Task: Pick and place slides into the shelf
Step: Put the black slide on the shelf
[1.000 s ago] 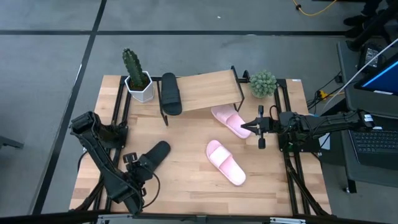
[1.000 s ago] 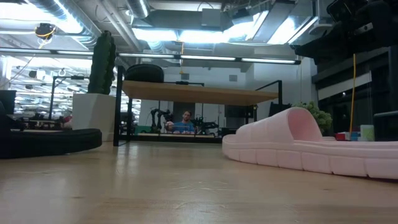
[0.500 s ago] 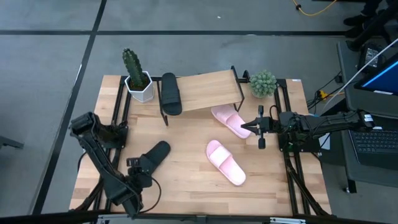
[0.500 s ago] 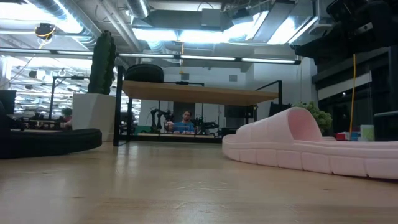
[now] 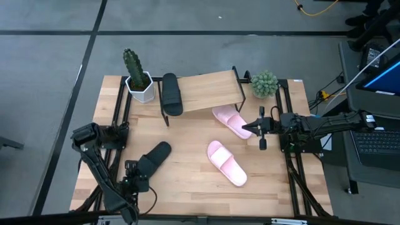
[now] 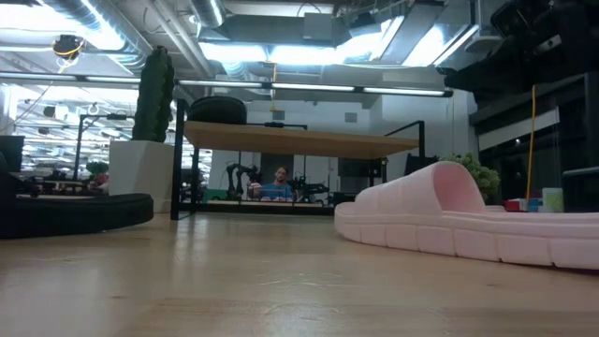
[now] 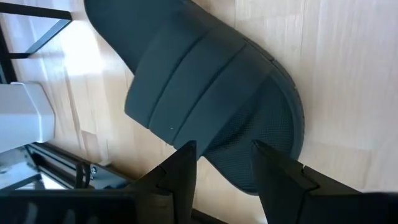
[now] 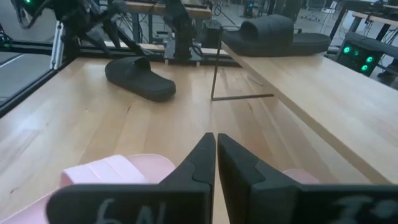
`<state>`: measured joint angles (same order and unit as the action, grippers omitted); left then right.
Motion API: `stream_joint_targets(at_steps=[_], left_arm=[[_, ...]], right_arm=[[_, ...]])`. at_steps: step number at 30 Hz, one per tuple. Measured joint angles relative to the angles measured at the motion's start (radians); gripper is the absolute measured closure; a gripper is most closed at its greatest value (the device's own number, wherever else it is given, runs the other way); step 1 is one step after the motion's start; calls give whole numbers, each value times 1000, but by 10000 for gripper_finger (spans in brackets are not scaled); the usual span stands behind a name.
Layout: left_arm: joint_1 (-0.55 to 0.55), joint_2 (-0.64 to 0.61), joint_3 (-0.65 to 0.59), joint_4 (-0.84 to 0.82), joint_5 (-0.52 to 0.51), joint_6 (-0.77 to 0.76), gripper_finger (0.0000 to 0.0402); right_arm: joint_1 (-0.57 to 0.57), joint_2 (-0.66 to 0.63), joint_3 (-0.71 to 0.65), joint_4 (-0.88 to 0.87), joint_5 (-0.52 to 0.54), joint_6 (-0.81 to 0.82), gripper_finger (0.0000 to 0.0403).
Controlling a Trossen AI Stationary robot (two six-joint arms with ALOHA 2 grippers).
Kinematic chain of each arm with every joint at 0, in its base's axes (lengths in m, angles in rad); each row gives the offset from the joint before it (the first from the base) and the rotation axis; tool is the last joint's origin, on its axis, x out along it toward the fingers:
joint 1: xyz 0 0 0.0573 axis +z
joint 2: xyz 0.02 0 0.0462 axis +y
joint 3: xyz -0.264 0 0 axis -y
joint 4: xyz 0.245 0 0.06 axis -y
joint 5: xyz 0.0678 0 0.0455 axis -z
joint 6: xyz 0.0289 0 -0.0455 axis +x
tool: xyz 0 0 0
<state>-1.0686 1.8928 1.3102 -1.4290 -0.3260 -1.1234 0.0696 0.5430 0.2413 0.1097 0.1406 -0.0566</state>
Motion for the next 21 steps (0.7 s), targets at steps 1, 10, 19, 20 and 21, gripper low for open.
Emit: stream_joint_targets(at_steps=[1,10,19,20,21], left_arm=[[-4,11,0,0,0,0,260],[-27,131,0,-31,-3,-24,260],[-26,224,0,-126,-6,-106,260],[-26,229,0,-126,-7,-116,260],[-26,231,0,-126,-7,-127,260]], right_arm=[[0,0,0,2,0,0,382],[0,0,-1,11,0,3,382],[0,0,-1,38,0,3,382],[0,0,-1,40,0,3,382],[0,0,-2,43,0,3,382]])
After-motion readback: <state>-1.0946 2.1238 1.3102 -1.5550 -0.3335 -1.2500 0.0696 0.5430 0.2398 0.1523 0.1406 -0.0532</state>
